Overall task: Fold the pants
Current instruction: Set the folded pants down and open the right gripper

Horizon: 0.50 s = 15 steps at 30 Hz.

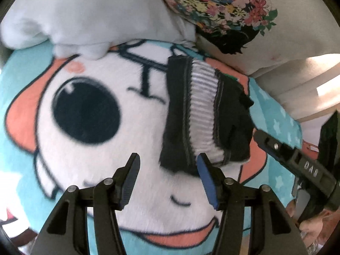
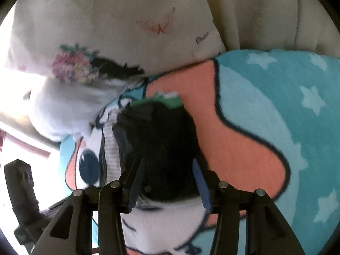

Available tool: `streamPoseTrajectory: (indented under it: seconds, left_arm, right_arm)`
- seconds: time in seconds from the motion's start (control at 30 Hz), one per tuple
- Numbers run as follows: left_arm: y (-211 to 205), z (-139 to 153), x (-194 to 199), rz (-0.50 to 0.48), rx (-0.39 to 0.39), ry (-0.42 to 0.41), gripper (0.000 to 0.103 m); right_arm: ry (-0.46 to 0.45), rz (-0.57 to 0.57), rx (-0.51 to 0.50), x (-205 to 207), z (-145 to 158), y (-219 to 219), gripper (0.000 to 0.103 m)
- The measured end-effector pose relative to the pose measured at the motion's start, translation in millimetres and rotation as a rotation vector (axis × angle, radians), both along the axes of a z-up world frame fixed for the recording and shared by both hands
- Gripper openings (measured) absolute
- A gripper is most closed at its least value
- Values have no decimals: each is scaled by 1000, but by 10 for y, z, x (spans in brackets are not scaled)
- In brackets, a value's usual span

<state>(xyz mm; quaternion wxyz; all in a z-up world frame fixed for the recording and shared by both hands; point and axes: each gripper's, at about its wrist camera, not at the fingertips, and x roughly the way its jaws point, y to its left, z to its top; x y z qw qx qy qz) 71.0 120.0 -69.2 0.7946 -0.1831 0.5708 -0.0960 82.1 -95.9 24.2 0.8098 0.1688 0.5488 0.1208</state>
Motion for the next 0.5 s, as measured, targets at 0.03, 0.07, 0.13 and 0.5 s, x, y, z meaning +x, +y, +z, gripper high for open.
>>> streamPoseTrajectory:
  seconds: [0.03, 0.07, 0.13, 0.5]
  left_arm:
    - [-1, 15, -84, 11, 10, -3, 55]
    - [1, 35, -152, 20, 22, -7, 55]
    - [11, 87, -311, 38, 46, -18, 55]
    - [-171, 372, -874, 92, 108, -159, 55]
  right_arm:
    - [-2, 7, -9, -64, -1, -28, 51]
    - [-5, 17, -21, -157, -7, -47, 51]
    - [-9, 28, -29, -302, -17, -97, 51]
    - [-13, 98, -84, -995, -38, -197, 54]
